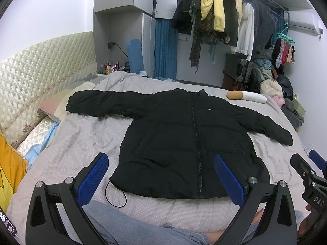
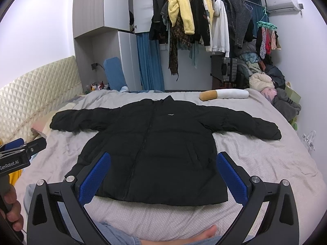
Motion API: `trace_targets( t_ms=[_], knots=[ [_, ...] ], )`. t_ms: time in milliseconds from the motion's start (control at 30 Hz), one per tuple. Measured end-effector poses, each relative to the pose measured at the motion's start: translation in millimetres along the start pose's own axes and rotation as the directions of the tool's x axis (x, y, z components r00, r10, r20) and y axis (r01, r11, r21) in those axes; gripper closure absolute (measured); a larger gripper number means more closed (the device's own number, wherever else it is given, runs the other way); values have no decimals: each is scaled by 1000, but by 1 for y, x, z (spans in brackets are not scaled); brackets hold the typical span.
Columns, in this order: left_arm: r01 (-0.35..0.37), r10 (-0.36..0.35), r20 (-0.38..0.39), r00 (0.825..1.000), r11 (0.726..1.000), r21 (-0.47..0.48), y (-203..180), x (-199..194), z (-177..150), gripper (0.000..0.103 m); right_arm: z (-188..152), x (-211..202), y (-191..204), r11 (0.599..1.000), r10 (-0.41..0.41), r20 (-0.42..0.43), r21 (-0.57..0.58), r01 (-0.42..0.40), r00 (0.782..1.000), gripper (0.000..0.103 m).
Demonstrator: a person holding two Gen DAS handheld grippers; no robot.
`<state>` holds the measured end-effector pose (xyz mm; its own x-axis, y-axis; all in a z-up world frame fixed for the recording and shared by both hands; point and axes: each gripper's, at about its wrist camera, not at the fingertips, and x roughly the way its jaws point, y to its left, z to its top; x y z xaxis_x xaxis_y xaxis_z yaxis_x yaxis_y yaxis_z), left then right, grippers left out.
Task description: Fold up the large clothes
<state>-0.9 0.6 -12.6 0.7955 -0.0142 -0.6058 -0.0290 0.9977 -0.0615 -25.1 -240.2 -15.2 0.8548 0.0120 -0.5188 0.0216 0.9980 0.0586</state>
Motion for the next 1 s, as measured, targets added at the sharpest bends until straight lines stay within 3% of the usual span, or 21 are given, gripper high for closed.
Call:
trace_targets(
  t_ms=[433, 567, 700, 833, 1000],
  knots=[
    [9, -9, -32, 999, 1000, 2, 4, 16, 0, 0, -6, 13, 2, 998, 63, -18, 15, -63, 998, 0],
    [52, -52, -43, 998, 999, 2, 10, 29, 2, 0, -6, 20, -1, 997, 78, -7, 13, -78, 997, 0],
    [62, -62, -80, 995, 998, -4, 34, 63, 8, 0, -2, 36, -21, 996, 83, -14, 33, -83, 996, 0],
    [5, -8, -164, 987, 1000, -19, 66, 120, 10, 0, 1, 66, -61, 994, 53, -49, 96, -48, 997, 0],
    [-26, -9, -319, 948, 994, -108, 110, 194, -5, 0, -12, 117, -104, 986, 34, -171, 168, -5, 985, 0]
  ],
)
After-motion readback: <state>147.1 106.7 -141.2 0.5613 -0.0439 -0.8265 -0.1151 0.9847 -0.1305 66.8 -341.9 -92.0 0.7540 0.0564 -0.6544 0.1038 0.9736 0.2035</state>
